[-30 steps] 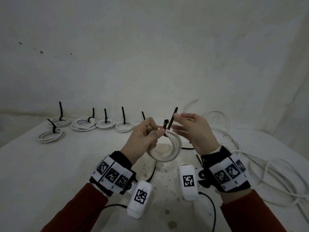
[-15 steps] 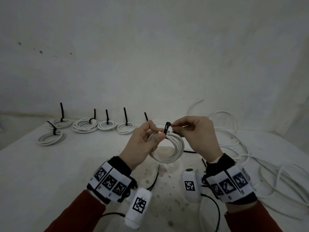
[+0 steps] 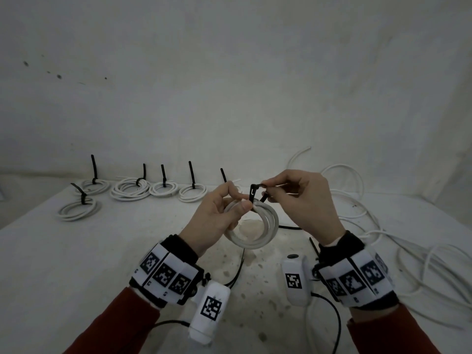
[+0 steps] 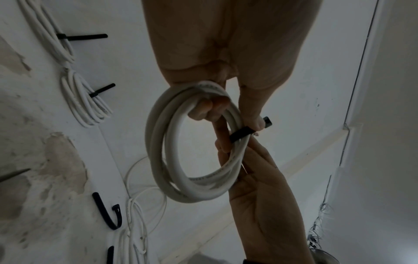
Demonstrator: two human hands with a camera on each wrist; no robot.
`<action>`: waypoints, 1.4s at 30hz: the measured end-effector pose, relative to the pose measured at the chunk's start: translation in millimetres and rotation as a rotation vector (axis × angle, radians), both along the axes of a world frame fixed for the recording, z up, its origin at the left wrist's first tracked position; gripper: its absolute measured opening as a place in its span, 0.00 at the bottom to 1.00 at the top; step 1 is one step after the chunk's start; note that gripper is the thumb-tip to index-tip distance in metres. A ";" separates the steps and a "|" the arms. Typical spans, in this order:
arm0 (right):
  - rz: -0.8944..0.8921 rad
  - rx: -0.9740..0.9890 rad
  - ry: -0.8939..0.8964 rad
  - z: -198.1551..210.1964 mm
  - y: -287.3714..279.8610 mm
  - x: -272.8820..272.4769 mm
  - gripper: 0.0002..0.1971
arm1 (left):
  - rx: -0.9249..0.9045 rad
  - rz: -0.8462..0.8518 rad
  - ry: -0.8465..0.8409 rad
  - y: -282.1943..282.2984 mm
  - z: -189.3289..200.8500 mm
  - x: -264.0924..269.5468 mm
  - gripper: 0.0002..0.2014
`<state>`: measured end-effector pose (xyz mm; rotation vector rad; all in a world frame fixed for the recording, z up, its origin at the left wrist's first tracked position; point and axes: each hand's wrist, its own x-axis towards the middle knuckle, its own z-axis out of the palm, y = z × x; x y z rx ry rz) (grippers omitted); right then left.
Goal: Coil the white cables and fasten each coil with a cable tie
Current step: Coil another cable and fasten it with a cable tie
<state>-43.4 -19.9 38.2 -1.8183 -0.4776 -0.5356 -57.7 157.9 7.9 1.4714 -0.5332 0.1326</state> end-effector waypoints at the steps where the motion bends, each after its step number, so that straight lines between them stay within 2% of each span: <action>1: 0.027 0.018 0.028 0.9 -0.2 -1.6 0.07 | 0.008 0.000 0.013 1.1 0.3 0.2 0.12; 2: 0.058 0.037 0.063 2.0 0.5 -3.7 0.03 | 0.014 0.002 0.023 2.3 0.1 1.0 0.12; 5: 0.042 0.041 0.101 -0.5 6.1 -7.3 0.15 | 0.060 0.019 0.032 3.7 0.0 2.3 0.12; 7: 0.023 0.055 0.109 -1.5 10.9 -8.9 0.16 | 0.094 0.022 0.033 2.8 0.3 2.1 0.11; 14: 0.133 0.211 0.213 -5.0 13.8 -5.6 0.14 | 0.130 0.040 0.038 4.6 -2.6 7.4 0.12; 18: 0.238 0.348 0.338 -4.7 13.4 -4.5 0.06 | 0.146 0.040 0.005 4.2 -5.4 9.7 0.12; 22: 0.281 0.388 0.365 -2.7 12.5 -6.1 0.01 | 0.185 0.068 -0.040 8.2 -11.4 15.3 0.11; 28: 0.371 0.526 0.425 0.3 9.4 -4.1 0.22 | 0.257 0.124 -0.149 7.3 -10.1 12.8 0.12; 32: 0.403 0.613 0.460 -1.2 10.6 -4.1 0.25 | 0.282 0.148 -0.202 5.8 -8.0 9.9 0.11; 35: 0.391 0.667 0.506 -2.0 10.6 -4.0 0.22 | 0.349 0.204 -0.298 5.4 -4.3 7.0 0.10; 37: 0.319 0.626 0.543 -1.6 11.0 -4.3 0.18 | 0.476 0.318 -0.489 9.6 -1.3 8.2 0.11; 40: 0.194 0.297 0.668 2.0 11.7 -8.8 0.12 | 0.745 0.507 -0.795 18.9 0.5 14.4 0.12; 42: 0.268 0.215 0.751 2.8 14.0 -11.8 0.14 | 0.815 0.575 -0.901 24.1 0.7 18.1 0.10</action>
